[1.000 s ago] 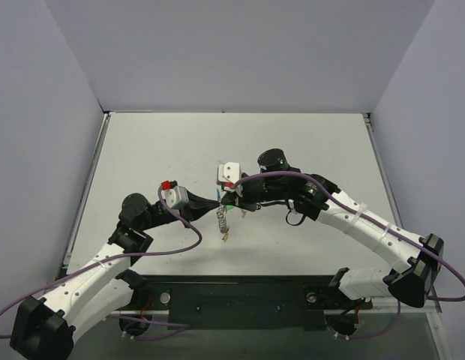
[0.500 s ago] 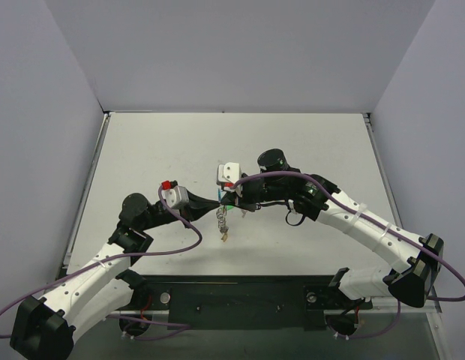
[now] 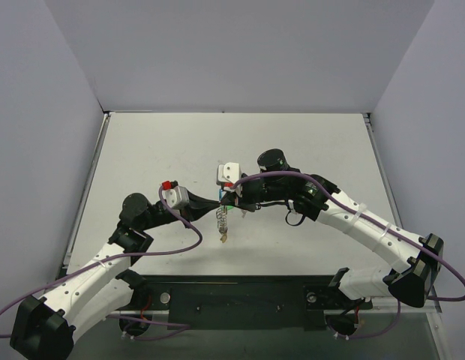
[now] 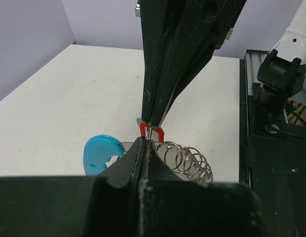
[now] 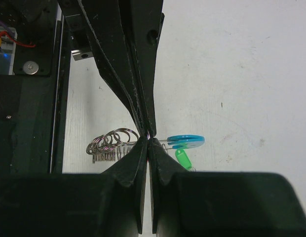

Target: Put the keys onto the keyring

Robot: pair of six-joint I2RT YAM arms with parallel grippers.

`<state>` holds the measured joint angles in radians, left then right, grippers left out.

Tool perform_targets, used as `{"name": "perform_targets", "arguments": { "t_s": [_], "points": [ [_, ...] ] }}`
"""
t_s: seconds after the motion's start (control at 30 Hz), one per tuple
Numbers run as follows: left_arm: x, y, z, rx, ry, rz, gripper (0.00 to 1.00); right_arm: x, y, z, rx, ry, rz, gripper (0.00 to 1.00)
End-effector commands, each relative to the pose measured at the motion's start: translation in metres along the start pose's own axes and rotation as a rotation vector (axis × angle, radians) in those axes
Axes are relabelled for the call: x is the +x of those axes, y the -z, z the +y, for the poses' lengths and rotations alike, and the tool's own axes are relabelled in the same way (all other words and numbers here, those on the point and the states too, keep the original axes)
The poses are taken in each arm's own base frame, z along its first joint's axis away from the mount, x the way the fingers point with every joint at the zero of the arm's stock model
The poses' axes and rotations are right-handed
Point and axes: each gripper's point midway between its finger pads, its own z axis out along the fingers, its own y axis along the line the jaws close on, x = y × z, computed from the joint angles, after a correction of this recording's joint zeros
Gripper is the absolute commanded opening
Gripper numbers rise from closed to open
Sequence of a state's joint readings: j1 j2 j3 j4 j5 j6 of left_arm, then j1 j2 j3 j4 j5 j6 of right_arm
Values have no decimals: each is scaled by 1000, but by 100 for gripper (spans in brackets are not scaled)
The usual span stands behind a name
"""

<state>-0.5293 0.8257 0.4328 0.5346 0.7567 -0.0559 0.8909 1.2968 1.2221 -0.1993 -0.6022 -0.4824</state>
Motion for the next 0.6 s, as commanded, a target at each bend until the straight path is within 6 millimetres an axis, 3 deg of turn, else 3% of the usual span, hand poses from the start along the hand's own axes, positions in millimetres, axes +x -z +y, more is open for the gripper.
{"name": "perform_targets", "arguments": {
  "t_s": [0.0, 0.57],
  "points": [
    [-31, -5, -3, 26, -81, -72, 0, -25, -3, 9, -48, 31, -85, 0],
    [-31, -6, -2, 24, -76, -69, 0, -22, -4, 11, -57, 34, -77, 0]
  ]
}}
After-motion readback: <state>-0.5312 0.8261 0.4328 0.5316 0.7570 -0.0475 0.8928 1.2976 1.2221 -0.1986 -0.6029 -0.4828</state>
